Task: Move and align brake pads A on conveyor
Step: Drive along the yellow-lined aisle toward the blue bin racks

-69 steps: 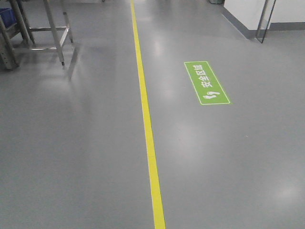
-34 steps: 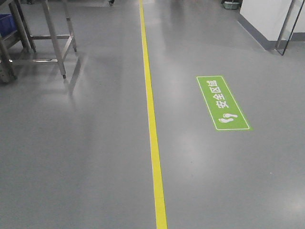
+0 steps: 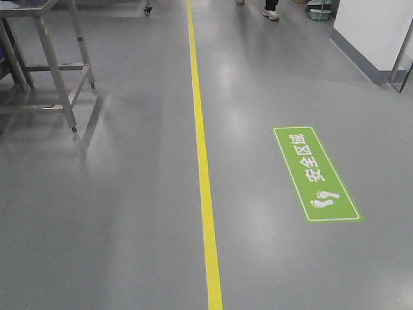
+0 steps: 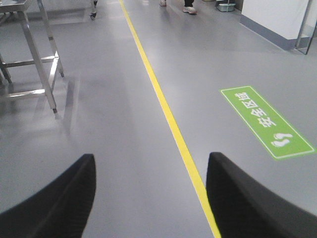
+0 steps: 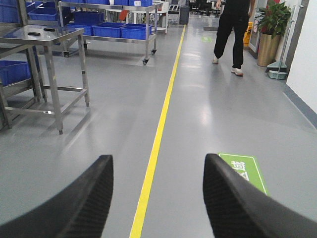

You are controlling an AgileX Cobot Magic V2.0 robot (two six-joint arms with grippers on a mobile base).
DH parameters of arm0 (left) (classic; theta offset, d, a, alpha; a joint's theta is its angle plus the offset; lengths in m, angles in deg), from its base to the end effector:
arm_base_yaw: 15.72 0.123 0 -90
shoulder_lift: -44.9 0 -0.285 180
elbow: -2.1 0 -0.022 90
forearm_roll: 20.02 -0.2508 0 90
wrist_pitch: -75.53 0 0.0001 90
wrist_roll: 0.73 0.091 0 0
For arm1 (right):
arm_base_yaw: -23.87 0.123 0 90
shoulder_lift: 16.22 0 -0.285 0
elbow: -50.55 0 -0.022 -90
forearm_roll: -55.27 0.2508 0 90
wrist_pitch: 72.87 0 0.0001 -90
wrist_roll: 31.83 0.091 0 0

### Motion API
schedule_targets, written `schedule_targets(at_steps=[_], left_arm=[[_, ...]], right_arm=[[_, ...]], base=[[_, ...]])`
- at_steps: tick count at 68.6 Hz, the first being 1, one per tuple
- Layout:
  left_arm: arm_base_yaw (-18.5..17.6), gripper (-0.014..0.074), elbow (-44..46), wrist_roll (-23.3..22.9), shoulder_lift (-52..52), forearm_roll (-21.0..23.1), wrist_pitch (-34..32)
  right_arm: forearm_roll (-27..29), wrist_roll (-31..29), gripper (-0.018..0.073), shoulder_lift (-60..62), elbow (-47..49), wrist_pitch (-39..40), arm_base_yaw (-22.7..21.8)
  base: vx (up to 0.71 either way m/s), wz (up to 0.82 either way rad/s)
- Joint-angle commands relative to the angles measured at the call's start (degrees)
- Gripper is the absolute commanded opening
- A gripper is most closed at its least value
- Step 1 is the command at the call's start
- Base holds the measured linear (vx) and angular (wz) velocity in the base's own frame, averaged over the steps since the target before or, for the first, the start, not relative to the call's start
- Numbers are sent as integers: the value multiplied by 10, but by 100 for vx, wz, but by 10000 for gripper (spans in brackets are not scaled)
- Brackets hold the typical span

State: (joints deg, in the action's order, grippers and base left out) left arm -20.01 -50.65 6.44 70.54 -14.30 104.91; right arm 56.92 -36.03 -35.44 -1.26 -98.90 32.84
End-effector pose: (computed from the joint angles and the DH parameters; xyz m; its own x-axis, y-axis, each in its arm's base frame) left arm 0.0704 -0.0097 0.2907 -0.2975 0.0604 -0.9528 0.1326 0.9909 0.0215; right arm 0.0504 0.0091 0.3079 -0.1131 -0.0658 -0.9914 -0.1739 0.9837 -0.0455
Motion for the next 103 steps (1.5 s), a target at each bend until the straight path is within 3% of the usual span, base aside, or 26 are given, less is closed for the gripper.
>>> schedule_targets(at_steps=[1, 103], left_arm=[[-2, 450, 14, -1, 5, 4, -42], [-2, 450, 14, -1, 6, 4, -26]], right_arm=[[-1, -3, 400, -8, 15, 42, -3], [-1, -3, 400, -8, 15, 42, -3]], base=[[69, 0], [72, 2]])
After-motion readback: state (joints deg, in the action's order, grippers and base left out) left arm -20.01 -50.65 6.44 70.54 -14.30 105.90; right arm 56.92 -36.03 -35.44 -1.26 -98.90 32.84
